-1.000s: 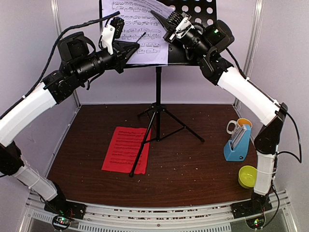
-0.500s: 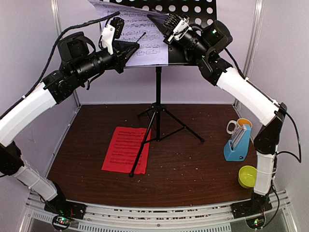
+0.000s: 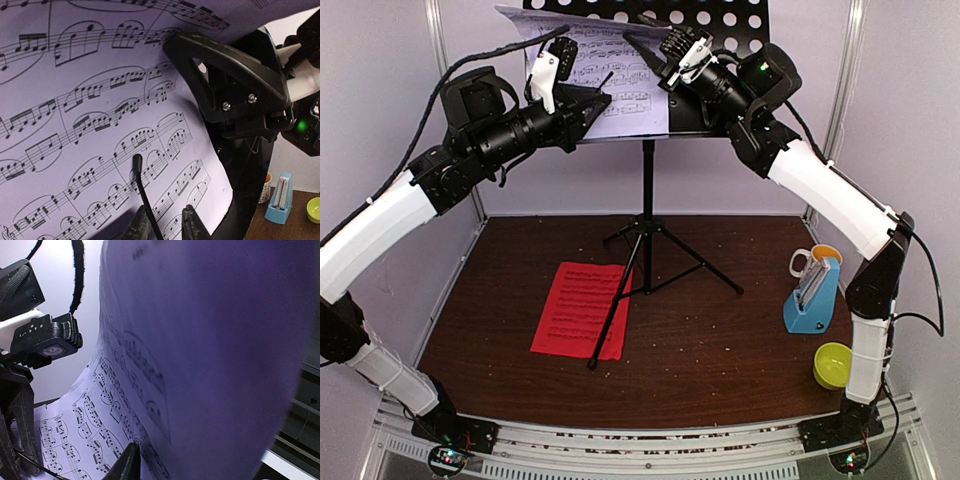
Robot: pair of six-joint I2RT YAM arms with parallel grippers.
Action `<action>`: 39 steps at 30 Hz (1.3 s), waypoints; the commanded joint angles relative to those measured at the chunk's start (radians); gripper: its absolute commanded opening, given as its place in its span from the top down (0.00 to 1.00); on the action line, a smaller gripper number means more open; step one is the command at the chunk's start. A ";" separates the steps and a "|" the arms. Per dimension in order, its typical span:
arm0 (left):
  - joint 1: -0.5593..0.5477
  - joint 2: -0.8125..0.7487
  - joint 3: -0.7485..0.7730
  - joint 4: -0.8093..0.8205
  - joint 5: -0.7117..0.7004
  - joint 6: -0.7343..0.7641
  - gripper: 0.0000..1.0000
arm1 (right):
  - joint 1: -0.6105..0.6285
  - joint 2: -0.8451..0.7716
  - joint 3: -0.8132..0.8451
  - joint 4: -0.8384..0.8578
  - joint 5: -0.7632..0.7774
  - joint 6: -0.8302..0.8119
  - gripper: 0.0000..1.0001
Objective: Set up the instrument practice props
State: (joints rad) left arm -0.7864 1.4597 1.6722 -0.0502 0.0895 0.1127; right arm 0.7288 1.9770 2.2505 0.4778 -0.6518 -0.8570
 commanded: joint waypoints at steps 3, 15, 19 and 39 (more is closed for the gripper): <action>-0.007 -0.027 0.014 0.048 0.012 -0.012 0.68 | 0.006 -0.007 -0.014 0.036 0.025 0.015 0.64; -0.007 -0.064 0.005 0.032 0.018 -0.017 0.48 | 0.006 -0.018 -0.035 0.082 0.066 0.029 0.55; -0.007 -0.080 -0.003 0.022 0.016 -0.019 0.44 | 0.005 -0.022 -0.052 0.135 0.109 0.039 0.54; -0.007 0.039 0.307 0.003 0.013 0.027 0.47 | 0.018 -0.026 -0.102 0.333 0.228 0.173 0.50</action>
State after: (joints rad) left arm -0.7887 1.4498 1.8618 -0.0692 0.1081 0.1066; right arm 0.7357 1.9690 2.1666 0.7559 -0.4438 -0.7174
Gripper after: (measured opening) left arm 0.540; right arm 0.504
